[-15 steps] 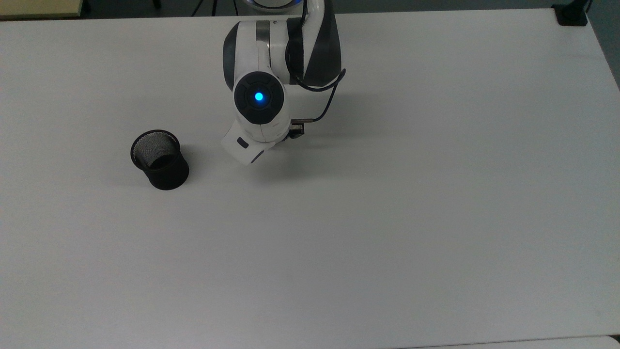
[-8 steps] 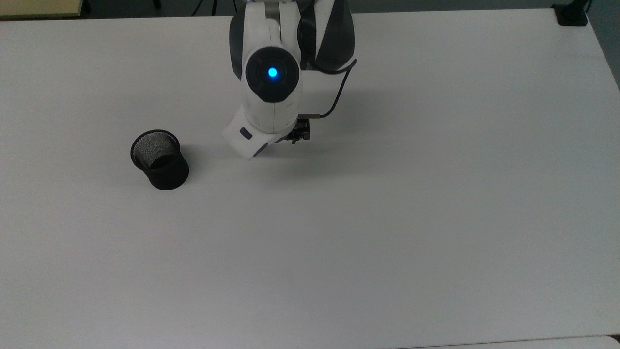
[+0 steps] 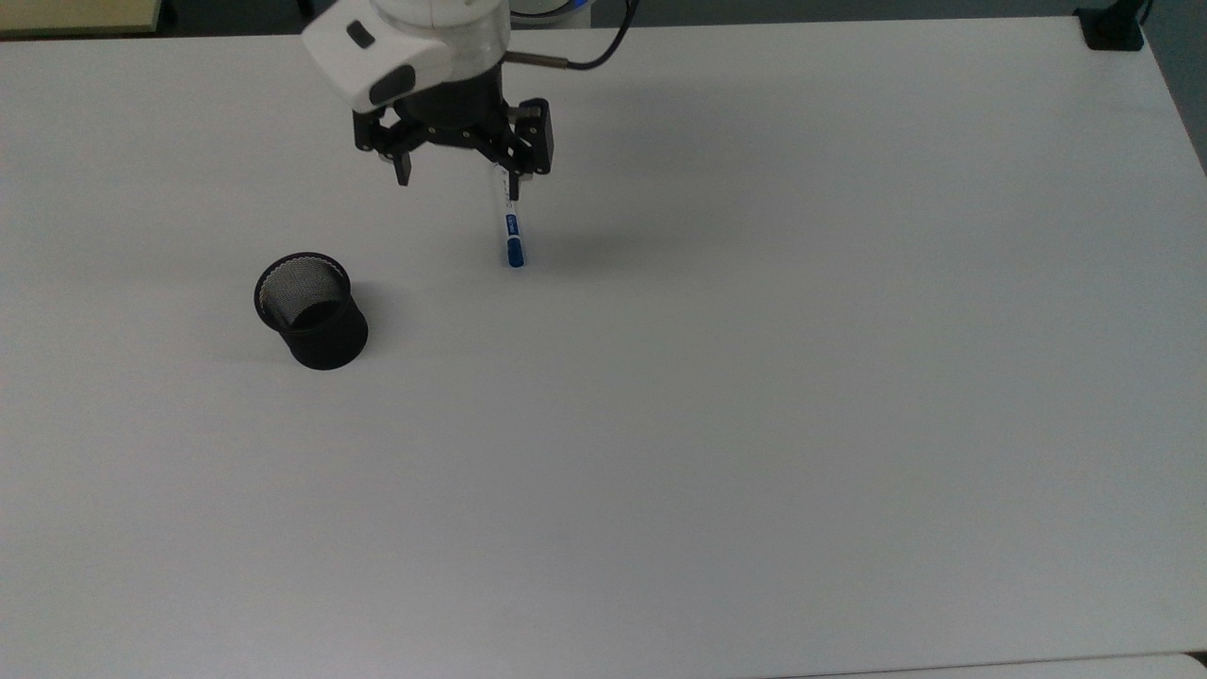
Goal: Remove the marker
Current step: 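Open the gripper to release the marker onto the table and rise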
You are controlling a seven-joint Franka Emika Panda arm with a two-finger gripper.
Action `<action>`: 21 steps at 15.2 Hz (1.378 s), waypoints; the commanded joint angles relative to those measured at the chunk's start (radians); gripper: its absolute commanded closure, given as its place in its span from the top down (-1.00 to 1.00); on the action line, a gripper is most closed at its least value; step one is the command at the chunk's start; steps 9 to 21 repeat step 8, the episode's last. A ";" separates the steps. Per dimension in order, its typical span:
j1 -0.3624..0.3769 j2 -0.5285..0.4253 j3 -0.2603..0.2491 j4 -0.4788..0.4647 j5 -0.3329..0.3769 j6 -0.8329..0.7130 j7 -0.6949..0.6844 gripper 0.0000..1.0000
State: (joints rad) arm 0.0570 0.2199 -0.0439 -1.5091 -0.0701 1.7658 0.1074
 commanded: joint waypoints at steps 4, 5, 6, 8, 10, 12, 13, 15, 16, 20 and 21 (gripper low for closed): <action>-0.017 -0.080 0.009 -0.043 0.004 -0.101 0.008 1.00; -0.017 -0.080 0.009 -0.043 0.004 -0.101 0.008 1.00; -0.017 -0.080 0.009 -0.043 0.004 -0.101 0.008 1.00; -0.017 -0.082 0.009 -0.043 0.006 -0.106 0.008 1.00; -0.017 -0.082 0.009 -0.043 0.006 -0.106 0.008 1.00; -0.017 -0.082 0.009 -0.043 0.006 -0.106 0.008 1.00; -0.017 -0.082 0.009 -0.043 0.006 -0.106 0.008 1.00; -0.017 -0.082 0.009 -0.043 0.006 -0.106 0.008 1.00; -0.017 -0.082 0.009 -0.043 0.006 -0.106 0.008 1.00; -0.017 -0.082 0.009 -0.043 0.006 -0.106 0.008 1.00; -0.017 -0.082 0.009 -0.043 0.006 -0.106 0.008 1.00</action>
